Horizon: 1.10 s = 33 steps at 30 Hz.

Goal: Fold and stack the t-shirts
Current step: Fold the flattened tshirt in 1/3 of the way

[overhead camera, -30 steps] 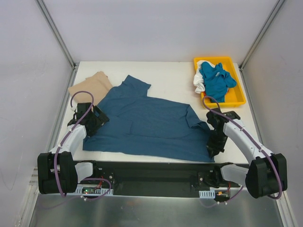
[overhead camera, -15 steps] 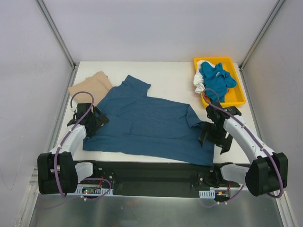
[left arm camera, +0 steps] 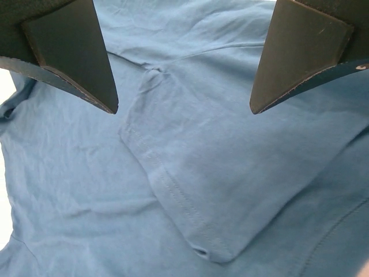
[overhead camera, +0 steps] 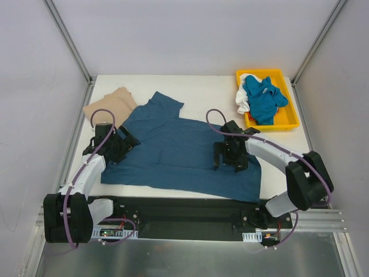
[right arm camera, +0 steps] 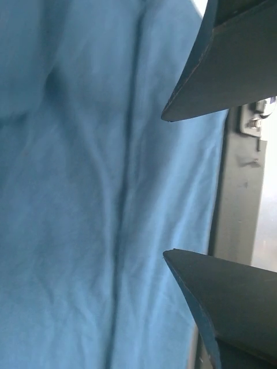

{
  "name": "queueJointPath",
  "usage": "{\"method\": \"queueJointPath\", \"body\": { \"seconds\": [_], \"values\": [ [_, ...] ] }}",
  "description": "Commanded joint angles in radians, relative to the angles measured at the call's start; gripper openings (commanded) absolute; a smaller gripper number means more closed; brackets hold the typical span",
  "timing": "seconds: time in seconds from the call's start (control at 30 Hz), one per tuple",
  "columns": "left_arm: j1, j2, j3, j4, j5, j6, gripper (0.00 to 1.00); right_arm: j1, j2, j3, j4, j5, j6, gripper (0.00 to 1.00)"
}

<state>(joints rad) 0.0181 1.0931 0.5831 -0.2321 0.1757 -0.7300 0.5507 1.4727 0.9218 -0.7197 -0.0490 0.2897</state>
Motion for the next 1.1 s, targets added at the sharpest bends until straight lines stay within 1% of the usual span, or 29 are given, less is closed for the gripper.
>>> {"method": "queueJointPath", "body": {
  "seconds": [0.0, 0.13, 0.27, 0.33, 0.47, 0.5, 0.57, 0.6, 0.73, 0.87, 0.9, 0.97, 1.0, 1.07],
  "values": [
    [-0.015, 0.039, -0.003, 0.05, 0.018, -0.032, 0.99, 0.022, 0.098, 0.008, 0.118, 0.006, 0.002, 0.97],
    [-0.017, 0.093, -0.04, 0.062, 0.064, -0.032, 0.99, 0.022, 0.162, 0.009, 0.138, -0.012, 0.006, 0.97],
    [-0.015, 0.058, -0.112, 0.056, 0.084, -0.045, 0.99, 0.02, 0.166, -0.008, 0.12, 0.015, 0.0, 0.97],
    [-0.017, -0.005, -0.166, 0.045, 0.082, -0.069, 0.99, 0.021, 0.155, -0.017, 0.117, 0.031, -0.006, 0.97],
    [-0.017, -0.119, -0.227, -0.074, 0.044, -0.138, 0.99, 0.008, 0.141, -0.034, 0.106, 0.032, -0.023, 0.97],
    [-0.015, -0.169, -0.253, -0.125, 0.045, -0.16, 0.99, 0.005, 0.135, -0.04, 0.108, 0.032, -0.029, 0.97],
    [-0.017, -0.229, -0.282, -0.173, 0.041, -0.18, 0.99, -0.012, 0.12, -0.049, 0.108, 0.037, -0.05, 0.97],
    [-0.015, -0.295, -0.307, -0.22, 0.035, -0.201, 0.99, -0.021, 0.114, -0.055, 0.106, 0.034, -0.06, 0.97],
    [-0.015, -0.447, -0.344, -0.286, 0.047, -0.235, 0.99, -0.06, 0.08, -0.064, 0.132, 0.018, -0.113, 0.97],
    [-0.015, -0.544, -0.303, -0.308, 0.093, -0.241, 0.99, -0.075, 0.08, -0.044, 0.157, 0.074, -0.201, 0.97],
    [-0.015, -0.552, -0.258, -0.311, 0.091, -0.233, 0.99, -0.074, 0.077, -0.04, 0.163, 0.071, -0.213, 0.97],
    [-0.015, -0.552, -0.204, -0.325, 0.055, -0.192, 0.99, -0.075, 0.055, -0.029, 0.181, 0.058, -0.234, 0.97],
    [-0.015, -0.543, -0.142, -0.329, 0.033, -0.174, 0.99, -0.077, 0.043, -0.026, 0.187, 0.031, -0.256, 0.97],
    [-0.015, -0.497, -0.08, -0.332, -0.026, -0.122, 0.99, -0.077, -0.012, -0.034, 0.222, 0.037, -0.268, 0.97]
  ]
}}
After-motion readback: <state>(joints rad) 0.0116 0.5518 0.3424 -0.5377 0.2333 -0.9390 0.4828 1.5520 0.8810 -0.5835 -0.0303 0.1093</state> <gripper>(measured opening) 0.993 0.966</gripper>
